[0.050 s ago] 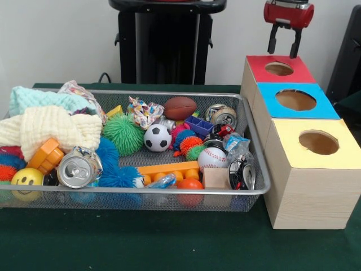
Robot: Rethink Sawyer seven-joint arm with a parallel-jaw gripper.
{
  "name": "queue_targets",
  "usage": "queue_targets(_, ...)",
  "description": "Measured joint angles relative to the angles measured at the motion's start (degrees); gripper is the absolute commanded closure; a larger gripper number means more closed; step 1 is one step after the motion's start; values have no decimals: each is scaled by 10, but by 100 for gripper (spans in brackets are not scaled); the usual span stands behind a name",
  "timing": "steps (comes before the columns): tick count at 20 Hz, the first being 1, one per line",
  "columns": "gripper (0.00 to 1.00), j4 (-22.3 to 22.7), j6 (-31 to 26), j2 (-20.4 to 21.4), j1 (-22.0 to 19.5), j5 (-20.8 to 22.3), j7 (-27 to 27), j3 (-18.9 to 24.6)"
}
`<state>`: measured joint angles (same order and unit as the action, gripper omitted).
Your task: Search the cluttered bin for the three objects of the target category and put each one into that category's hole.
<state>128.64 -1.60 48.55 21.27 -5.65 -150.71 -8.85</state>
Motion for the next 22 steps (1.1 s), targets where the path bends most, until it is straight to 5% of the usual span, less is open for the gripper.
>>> queue_targets(22,0,0,-3,6,-21,0,0,0)
